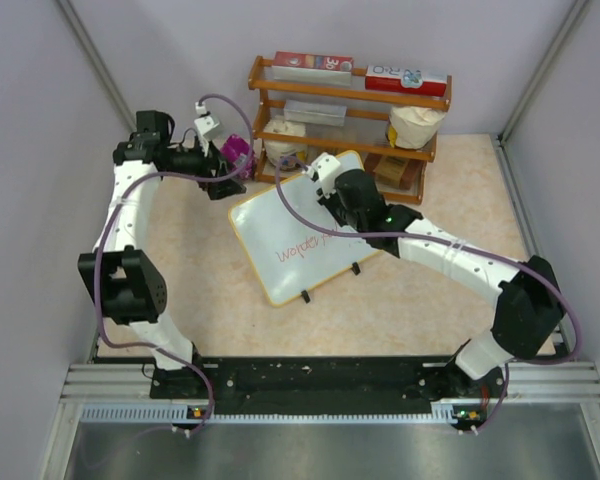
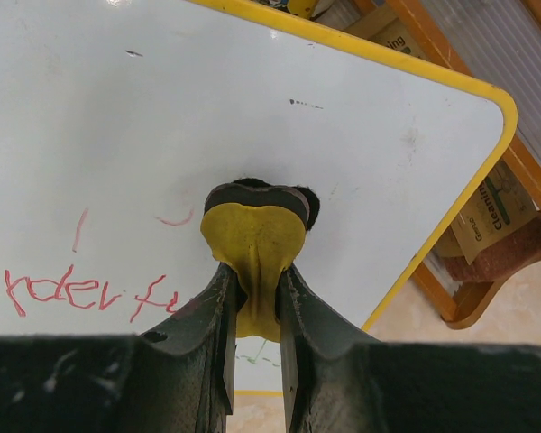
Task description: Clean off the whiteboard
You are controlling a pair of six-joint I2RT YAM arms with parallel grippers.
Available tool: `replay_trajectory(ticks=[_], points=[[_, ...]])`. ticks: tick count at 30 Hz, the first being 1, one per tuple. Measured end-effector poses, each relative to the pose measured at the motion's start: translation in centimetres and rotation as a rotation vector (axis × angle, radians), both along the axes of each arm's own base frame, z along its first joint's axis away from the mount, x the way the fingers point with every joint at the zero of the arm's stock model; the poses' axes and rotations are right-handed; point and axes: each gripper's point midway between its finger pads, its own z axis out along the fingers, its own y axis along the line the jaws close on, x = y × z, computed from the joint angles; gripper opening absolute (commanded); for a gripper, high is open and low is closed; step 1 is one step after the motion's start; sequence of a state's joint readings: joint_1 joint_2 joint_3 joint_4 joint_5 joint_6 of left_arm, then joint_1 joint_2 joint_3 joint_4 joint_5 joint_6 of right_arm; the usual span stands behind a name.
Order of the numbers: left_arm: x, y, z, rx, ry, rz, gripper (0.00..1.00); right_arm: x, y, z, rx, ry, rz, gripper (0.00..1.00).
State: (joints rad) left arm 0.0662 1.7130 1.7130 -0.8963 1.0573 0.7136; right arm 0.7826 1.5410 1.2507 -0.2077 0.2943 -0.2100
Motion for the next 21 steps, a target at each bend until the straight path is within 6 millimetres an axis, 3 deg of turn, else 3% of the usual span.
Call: replay_trajectory(ticks=[8, 13, 17, 21], points=[[-1.7, -0.4, -2.5, 0.003, 0.17, -0.03, 0.97, -0.3, -0.4, -0.2, -0.009, 0.001, 0.002, 0.0], [-2.8, -1.9, -3.2, 0.002, 0.233, -0.067, 0.95, -0.5, -0.5, -0.4, -0.012, 0.005, 0.002, 0.0], [-3.3, -3.4, -3.5, 0.01, 0.246, -0.101, 0.91, -0.5, -0.6, -0.5, -0.014, 0.007, 0.002, 0.0], [-3.5, -4.3, -4.0, 0.025, 0.263, -0.117, 0.78, -0.7, -0.8, -0.4, -0.01, 0.004, 0.001, 0.0]])
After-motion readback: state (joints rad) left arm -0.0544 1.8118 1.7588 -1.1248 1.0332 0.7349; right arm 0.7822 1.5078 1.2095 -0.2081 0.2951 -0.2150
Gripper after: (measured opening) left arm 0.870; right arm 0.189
